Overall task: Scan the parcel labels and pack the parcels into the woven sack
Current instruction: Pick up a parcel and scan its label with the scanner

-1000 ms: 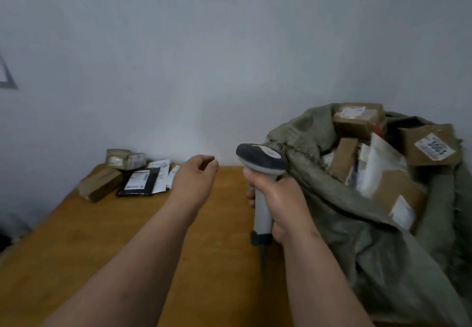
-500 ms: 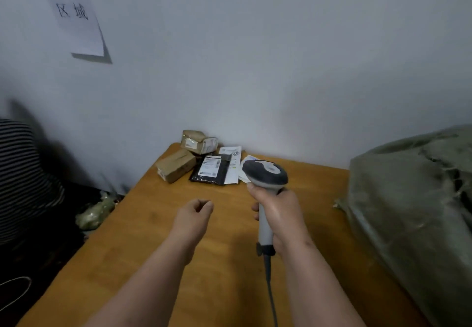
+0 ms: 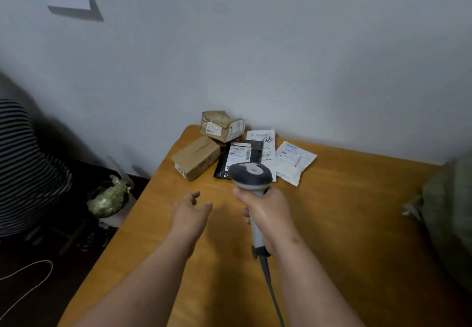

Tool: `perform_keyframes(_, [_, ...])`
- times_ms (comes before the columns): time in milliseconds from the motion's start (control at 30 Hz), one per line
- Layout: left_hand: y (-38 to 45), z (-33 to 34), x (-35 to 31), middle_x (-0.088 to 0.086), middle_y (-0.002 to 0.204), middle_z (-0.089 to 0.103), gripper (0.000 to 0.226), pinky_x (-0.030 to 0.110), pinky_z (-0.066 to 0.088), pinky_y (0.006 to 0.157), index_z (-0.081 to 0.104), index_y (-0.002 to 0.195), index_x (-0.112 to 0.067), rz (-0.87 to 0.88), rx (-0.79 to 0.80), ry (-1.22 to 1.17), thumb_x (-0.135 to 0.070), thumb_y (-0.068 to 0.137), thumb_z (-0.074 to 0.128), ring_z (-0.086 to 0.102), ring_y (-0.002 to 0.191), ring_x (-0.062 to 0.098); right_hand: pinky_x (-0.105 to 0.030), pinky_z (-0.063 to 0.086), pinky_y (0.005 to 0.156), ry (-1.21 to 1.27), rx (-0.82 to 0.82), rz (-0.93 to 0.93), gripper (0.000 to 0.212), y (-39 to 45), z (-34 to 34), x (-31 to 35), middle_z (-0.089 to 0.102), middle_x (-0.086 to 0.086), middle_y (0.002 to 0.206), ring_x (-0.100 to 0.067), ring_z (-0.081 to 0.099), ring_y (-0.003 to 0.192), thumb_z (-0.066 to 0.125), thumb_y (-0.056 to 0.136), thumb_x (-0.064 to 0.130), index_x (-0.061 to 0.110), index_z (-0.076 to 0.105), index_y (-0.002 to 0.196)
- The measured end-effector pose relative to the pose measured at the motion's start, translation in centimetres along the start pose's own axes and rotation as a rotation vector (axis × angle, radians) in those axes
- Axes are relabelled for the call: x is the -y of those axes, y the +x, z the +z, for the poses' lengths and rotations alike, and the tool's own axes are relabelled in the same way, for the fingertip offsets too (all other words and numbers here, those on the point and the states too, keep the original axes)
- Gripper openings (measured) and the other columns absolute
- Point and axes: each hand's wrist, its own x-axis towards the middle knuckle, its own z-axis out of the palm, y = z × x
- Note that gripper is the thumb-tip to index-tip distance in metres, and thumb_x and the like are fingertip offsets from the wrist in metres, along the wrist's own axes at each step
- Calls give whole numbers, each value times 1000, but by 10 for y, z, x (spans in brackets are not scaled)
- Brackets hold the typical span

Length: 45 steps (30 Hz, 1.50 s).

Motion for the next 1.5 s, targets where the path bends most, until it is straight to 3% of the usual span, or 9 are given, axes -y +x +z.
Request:
perform_keyframes(300, [134, -22, 1, 1, 163, 13, 88, 47, 22, 119, 26, 155, -35, 120, -49, 372, -35, 83, 77, 13, 148, 30, -27, 49, 66, 17, -94, 84, 19, 64, 69, -5, 70, 8, 77, -9, 64, 71, 80, 83, 27, 24, 69, 98])
perform_keyframes(567, [192, -22, -5, -5, 166, -12, 98, 53, 11, 121, 10, 155, -44, 157, 88, 640, -41, 83, 76, -9, 152, 31, -38, 55, 82, -31, -116, 122, 27, 92, 99, -8, 71, 3, 90, -15, 65, 85, 79, 83, 27, 18, 70, 107])
perform_keyframes(733, [205, -22, -1, 6, 154, 24, 82, 50, 36, 112, 35, 140, -33, 169, 75, 582, -41, 74, 83, 29, 139, 33, -31, 53, 75, -21, -125, 120, 23, 94, 101, -11, 71, 6, 87, -13, 66, 83, 79, 83, 26, 20, 70, 104])
perform_keyframes(900, [189, -23, 6, 7, 133, 39, 73, 44, 43, 102, 42, 123, -24, 169, 28, 631, -45, 66, 84, 38, 125, 29, -17, 48, 53, 32, -136, 126, 15, 85, 93, -17, 69, 13, 65, -1, 63, 58, 80, 83, 28, 28, 68, 94])
perform_keyframes(1000, [166, -28, 18, 3, 124, 41, 79, 44, 48, 95, 41, 123, -27, 99, 40, 507, -46, 60, 86, 44, 118, 26, -16, 47, 50, 59, -126, 123, 16, 75, 88, -18, 70, 13, 66, -2, 64, 59, 81, 83, 27, 27, 69, 94])
perform_keyframes(1100, [132, -32, 29, -4, 113, 41, 73, 30, 47, 71, 43, 120, -31, 24, 88, 251, -41, 63, 88, 48, 94, 12, -19, 50, 54, 75, -106, 107, 16, 60, 80, -16, 72, 11, 69, -6, 67, 66, 80, 83, 30, 29, 68, 94])
perform_keyframes(1267, [65, -29, 31, 5, 109, 68, 49, 33, 46, 72, 56, 118, -20, -236, 227, -319, -38, 79, 80, 63, 95, 21, -18, 49, 56, 105, -98, 62, 19, 23, 52, -10, 73, 21, 75, -5, 70, 70, 80, 82, 34, 33, 68, 96])
perform_keyframes(1367, [22, -26, 18, 11, 100, 69, 39, 34, 43, 73, 64, 117, -14, -386, 320, -657, -37, 86, 69, 58, 89, 25, -20, 49, 55, 130, -112, 34, 21, -3, 29, -6, 74, 19, 75, -7, 71, 70, 81, 82, 33, 32, 67, 97])
perform_keyframes(1500, [-31, -23, -1, 14, 97, 65, 43, 29, 44, 62, 72, 106, -16, -438, 429, -906, -43, 73, 70, 57, 81, 23, -27, 52, 59, 117, -115, -8, 15, -36, 1, -2, 74, 17, 73, -14, 72, 73, 81, 82, 31, 29, 70, 92])
